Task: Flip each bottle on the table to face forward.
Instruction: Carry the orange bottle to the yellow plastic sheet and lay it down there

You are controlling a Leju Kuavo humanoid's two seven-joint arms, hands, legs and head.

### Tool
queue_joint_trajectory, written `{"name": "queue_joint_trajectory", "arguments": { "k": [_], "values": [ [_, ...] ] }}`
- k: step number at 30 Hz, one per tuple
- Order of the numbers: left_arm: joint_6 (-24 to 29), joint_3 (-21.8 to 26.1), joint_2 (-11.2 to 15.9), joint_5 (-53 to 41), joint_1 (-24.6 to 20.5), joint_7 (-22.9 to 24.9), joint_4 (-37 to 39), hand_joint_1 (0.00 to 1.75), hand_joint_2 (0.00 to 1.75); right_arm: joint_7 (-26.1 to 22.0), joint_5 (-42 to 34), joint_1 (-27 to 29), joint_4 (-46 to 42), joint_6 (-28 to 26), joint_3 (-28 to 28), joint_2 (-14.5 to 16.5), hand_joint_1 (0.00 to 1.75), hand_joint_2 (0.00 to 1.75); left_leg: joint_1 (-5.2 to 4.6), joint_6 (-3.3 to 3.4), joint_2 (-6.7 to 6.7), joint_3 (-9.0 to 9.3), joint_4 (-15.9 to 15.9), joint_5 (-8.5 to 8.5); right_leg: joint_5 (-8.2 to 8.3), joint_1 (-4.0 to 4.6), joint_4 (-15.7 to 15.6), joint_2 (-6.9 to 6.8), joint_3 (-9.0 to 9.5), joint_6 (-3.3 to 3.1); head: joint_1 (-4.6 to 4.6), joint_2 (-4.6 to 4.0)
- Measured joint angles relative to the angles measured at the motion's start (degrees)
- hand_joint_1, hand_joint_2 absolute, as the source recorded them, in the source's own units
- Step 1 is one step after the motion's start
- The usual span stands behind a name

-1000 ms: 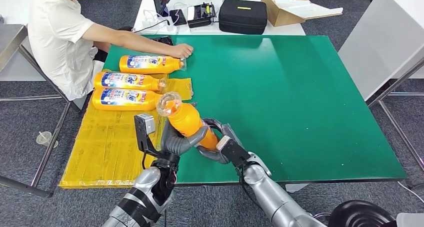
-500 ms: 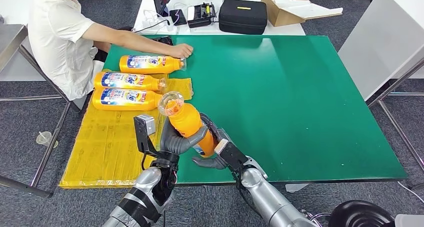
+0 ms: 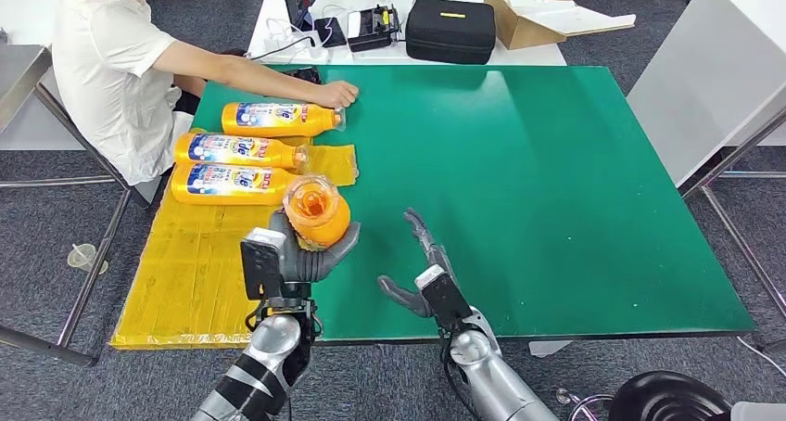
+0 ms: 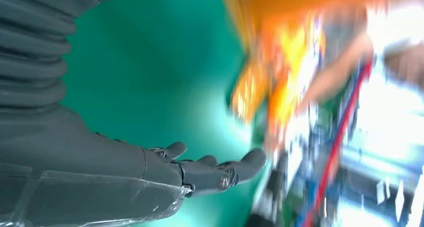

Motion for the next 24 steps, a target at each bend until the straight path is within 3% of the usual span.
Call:
{"name": "queue_joint_trajectory", "arguments": {
  "k": [2, 5, 6, 8, 15, 19, 24],
  "values": [
    [4.9, 4.2, -0.5, -21.5, 0.6, -1.2, -0.5, 1.75, 1.75, -0.1, -2.1, 2.1, -5.4, -7.6, -1.5, -0.1, 0.0, 0.0, 0.0, 0.0, -0.05, -0.02, 0.0, 0.0, 0.0, 0.0, 0.0, -0.05, 0.0, 0.0, 0.01, 0.0],
    [6.2, 14.4, -1.6, -59.1, 1.2, 1.6, -1.1, 1.75, 1.75, -0.2, -3.6, 4.1, -14.1, -14.6, -3.4, -0.2, 0.0, 0.0, -0.01, 0.0, 0.07, 0.0, 0.0, -0.01, 0.01, -0.01, 0.0, 0.0, -0.06, 0.0, 0.01, 0.0],
    [6.3, 16.9, -1.8, -68.5, 1.2, 3.6, -1.1, 1.75, 1.75, -0.2, -3.6, 4.5, -16.3, -15.4, -3.9, -0.3, 0.0, 0.0, -0.01, 0.0, 0.11, 0.0, 0.0, -0.01, 0.01, -0.01, 0.0, 0.03, -0.08, -0.01, 0.01, 0.0],
    [6.3, 19.8, -1.8, -78.7, 1.2, 8.3, -1.0, 1.75, 1.75, -0.2, -3.7, 5.0, -19.6, -15.7, -5.1, -0.3, 0.0, 0.0, 0.0, -0.01, 0.13, 0.01, 0.0, 0.0, 0.02, 0.0, 0.0, 0.05, -0.11, -0.01, 0.0, 0.0],
    [4.1, 20.1, -0.4, -78.2, -2.8, 27.3, 6.6, 1.75, 1.75, -0.2, -4.7, 6.3, -24.8, -12.0, -8.6, 0.4, 0.0, 0.0, 0.03, -0.02, 0.05, 0.0, 0.0, 0.07, 0.02, 0.01, 0.0, 0.01, -0.06, -0.01, 0.01, 0.0],
    [-0.6, 18.0, 0.7, -78.9, -5.9, 33.1, 12.9, 1.75, 1.75, -0.2, -5.0, 6.7, -25.6, -11.1, -9.8, 1.1, 0.0, 0.0, 0.01, -0.02, 0.05, -0.01, 0.0, 0.08, 0.02, 0.0, 0.0, 0.01, -0.07, 0.0, 0.02, 0.0],
    [-4.0, 16.2, 1.7, -79.6, -8.6, 35.7, 18.2, 1.65, 1.75, -0.2, -5.0, 6.8, -25.9, -10.7, -10.7, 1.5, 0.0, 0.0, 0.01, -0.02, 0.05, -0.02, 0.0, 0.07, 0.02, 0.0, 0.0, 0.01, -0.08, 0.0, 0.01, 0.0]
  ]
}}
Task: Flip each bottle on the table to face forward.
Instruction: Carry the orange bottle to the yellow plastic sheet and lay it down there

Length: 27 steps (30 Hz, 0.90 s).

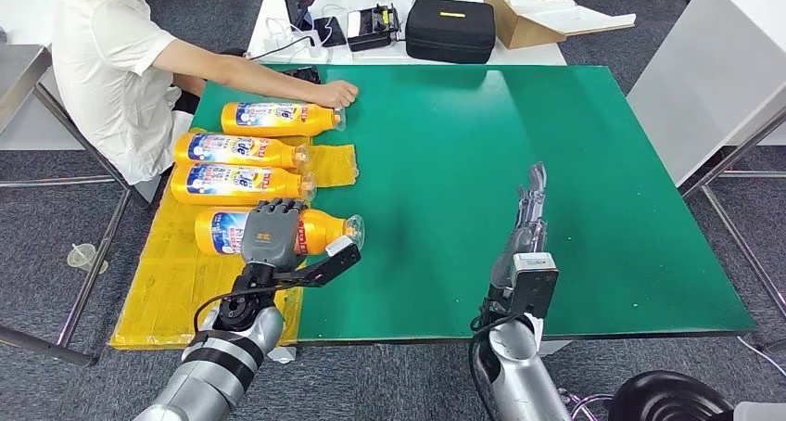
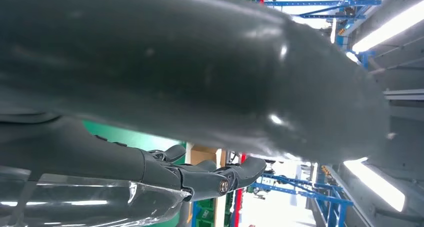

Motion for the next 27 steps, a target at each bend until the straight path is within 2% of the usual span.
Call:
{"name": "queue_joint_trajectory", "arguments": {
  "k": [5, 6, 8, 9, 12, 15, 20, 27],
  "values": [
    [-5.5, -1.0, 0.6, -0.1, -2.6, 3.8, 4.2, 1.58, 1.75, 0.0, 0.0, 0.1, 0.0, 1.5, -1.0, 0.3, 0.0, 0.0, 0.01, 0.0, 0.02, 0.0, 0.0, 0.0, 0.0, 0.01, 0.0, 0.01, -0.01, 0.0, -0.01, 0.0],
    [-6.1, -1.1, 0.7, 0.2, -3.1, 4.3, 4.9, 1.47, 1.75, 0.0, 0.0, 0.1, 0.0, 1.7, -1.2, 0.4, 0.0, 0.0, 0.01, 0.0, 0.01, 0.0, 0.0, 0.0, 0.0, 0.01, 0.0, 0.01, -0.01, 0.0, -0.01, 0.0],
    [-6.9, -1.3, 0.8, 0.6, -3.8, 4.7, 6.1, 1.17, 1.75, 0.0, 0.0, 0.2, 0.0, 2.0, -1.5, 0.6, 0.0, 0.0, 0.01, 0.0, 0.0, 0.0, 0.0, 0.0, 0.0, 0.01, 0.0, 0.0, 0.0, 0.0, 0.0, 0.0],
    [-7.4, -1.3, 0.8, 0.8, -4.0, 4.8, 6.6, 0.85, 1.75, 0.0, 0.0, 0.2, 0.0, 2.1, -1.7, 0.6, 0.0, 0.0, 0.01, 0.0, 0.0, 0.0, 0.0, 0.0, 0.0, 0.01, 0.0, 0.0, 0.0, 0.0, 0.01, 0.0],
    [-9.5, -1.4, 0.9, 1.8, -4.8, 4.8, 8.1, 0.1, 1.75, 0.0, -0.3, 0.2, 0.0, 2.9, -2.2, 0.9, 0.0, 0.0, 0.01, 0.0, 0.0, -0.01, 0.0, 0.0, 0.0, 0.0, 0.0, 0.0, 0.0, 0.0, 0.01, 0.0],
    [-11.8, -1.4, 1.0, 3.0, -5.7, 4.8, 9.5, 0.0, 1.75, 0.0, -0.8, 0.3, 0.4, 4.4, -3.0, 1.1, 0.0, 0.0, 0.01, 0.0, 0.0, -0.01, 0.0, 0.0, 0.0, 0.0, 0.0, 0.0, 0.0, 0.0, 0.01, 0.0],
    [-17.5, -1.5, 1.2, 4.9, -7.2, 3.6, 11.5, 0.0, 1.75, 0.0, -1.5, 0.6, 1.1, 6.2, -4.8, 1.5, 0.0, 0.0, 0.01, 0.0, -0.02, -0.01, 0.0, 0.0, 0.0, 0.01, 0.0, -0.02, 0.01, 0.0, 0.01, 0.0],
    [-24.6, -1.9, 1.5, 8.4, -9.0, -1.1, 12.9, 0.0, 1.75, 0.0, -2.3, 0.7, 2.3, 8.0, -7.5, 2.0, 0.0, 0.0, 0.01, 0.01, -0.04, 0.01, 0.0, 0.01, 0.0, 0.0, 0.0, -0.04, 0.06, 0.0, 0.01, 0.0]
  ]
}}
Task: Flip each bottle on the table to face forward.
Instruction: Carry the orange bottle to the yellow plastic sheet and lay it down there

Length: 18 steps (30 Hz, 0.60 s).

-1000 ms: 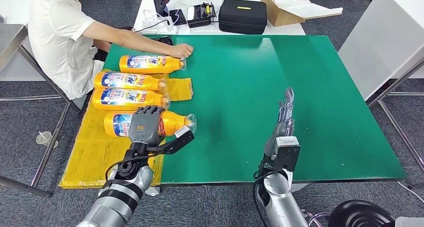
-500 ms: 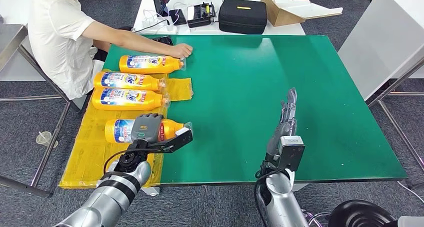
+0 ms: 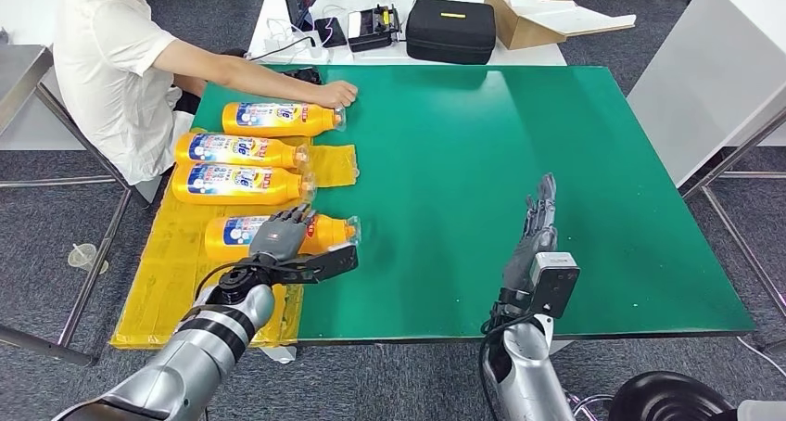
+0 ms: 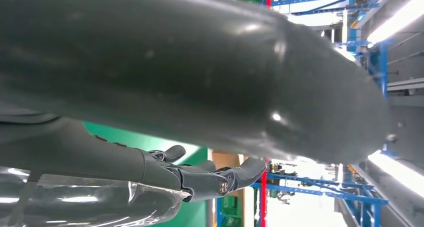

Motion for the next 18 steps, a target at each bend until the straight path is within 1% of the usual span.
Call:
{"name": "queue_joint_trajectory", "arguments": {
  "k": [5, 12, 15, 18],
  "values": [
    [-2.3, -0.4, 0.4, 2.1, -0.5, -2.8, 0.2, 0.0, 1.75, 0.0, 0.0, 0.0, 1.0, 0.3, -1.4, 0.4, 0.0, 0.0, 0.0, 0.0, -0.03, 0.02, 0.0, 0.0, 0.0, 0.0, 0.0, -0.02, 0.03, 0.0, 0.0, 0.0],
    [-3.4, -1.2, 0.7, 3.3, -0.7, -4.6, 0.3, 0.0, 1.75, 0.0, 0.1, 0.0, 2.0, 0.3, -2.1, 0.4, 0.0, 0.0, 0.0, 0.0, -0.04, 0.04, 0.0, 0.0, 0.0, 0.0, 0.0, -0.03, 0.05, 0.0, 0.0, 0.0],
    [-2.6, -1.7, 0.8, 4.1, -0.6, -6.3, 0.2, 0.0, 1.75, 0.0, 0.1, 0.2, 2.2, 0.4, -2.4, 0.4, 0.0, 0.0, 0.0, 0.0, -0.06, 0.05, 0.0, 0.0, 0.0, 0.0, 0.0, -0.04, 0.05, 0.0, 0.0, 0.0],
    [0.4, -3.0, 0.8, 5.0, 0.5, -8.8, -1.2, 0.0, 1.75, 0.0, 0.2, 0.6, 2.2, 0.2, -2.7, 0.5, 0.0, 0.0, 0.0, 0.0, -0.06, 0.05, 0.0, 0.01, 0.0, 0.0, 0.0, -0.04, 0.04, 0.0, 0.0, 0.0]
  ]
}}
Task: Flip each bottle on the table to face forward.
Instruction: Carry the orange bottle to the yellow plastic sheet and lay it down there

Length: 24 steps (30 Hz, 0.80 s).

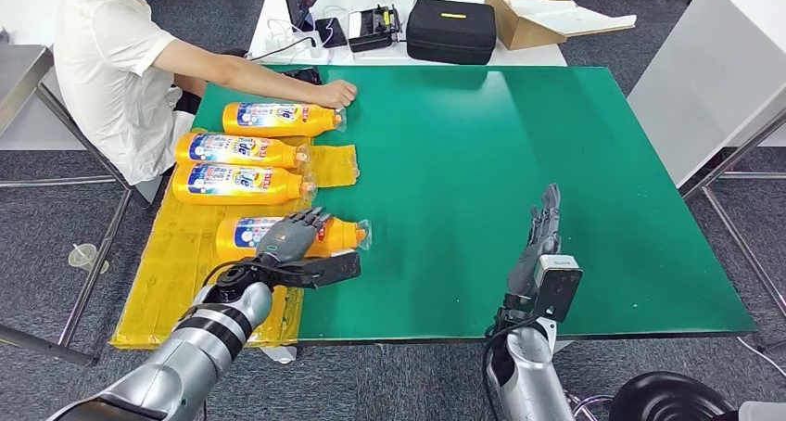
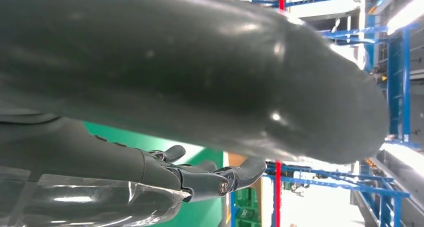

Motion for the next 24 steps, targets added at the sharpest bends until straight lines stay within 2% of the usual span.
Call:
{"name": "queue_joint_trajectory", "arguments": {
  "k": [5, 14, 19, 24],
  "values": [
    [5.5, -2.6, -0.2, 2.6, 3.4, -3.5, -5.7, 0.0, 1.75, 0.0, 0.1, 0.7, -0.1, -0.4, -0.2, 0.0, 0.0, 0.0, 0.0, 0.0, 0.01, -0.02, 0.0, -0.01, -0.01, 0.0, 0.0, 0.01, -0.03, 0.0, -0.01, 0.0],
    [6.3, -4.2, -0.2, 4.2, 5.5, -5.0, -10.0, 0.0, 1.75, 0.0, 0.3, 1.1, -0.2, -0.6, -0.4, -0.1, 0.0, 0.0, 0.01, 0.0, 0.04, -0.02, 0.0, -0.01, 0.0, 0.01, 0.0, 0.02, -0.04, 0.0, -0.01, 0.0],
    [8.2, -6.6, 0.3, 13.4, 9.3, -11.7, -16.7, 0.0, 1.75, 0.0, 0.6, 1.2, -0.2, -1.8, -0.4, -0.3, 0.0, 0.0, 0.0, 0.0, 0.01, -0.05, 0.0, -0.02, -0.01, 0.0, 0.0, 0.0, -0.03, 0.0, 0.0, 0.0],
    [9.5, -9.6, 1.4, 21.5, 12.5, -13.4, -23.9, 0.0, 1.75, 0.0, 0.9, 1.2, -0.3, -3.4, -0.2, -0.7, 0.0, 0.0, 0.0, -0.01, 0.0, -0.07, 0.0, -0.03, -0.02, 0.01, 0.0, 0.0, -0.05, -0.01, -0.01, 0.0]
  ]
}}
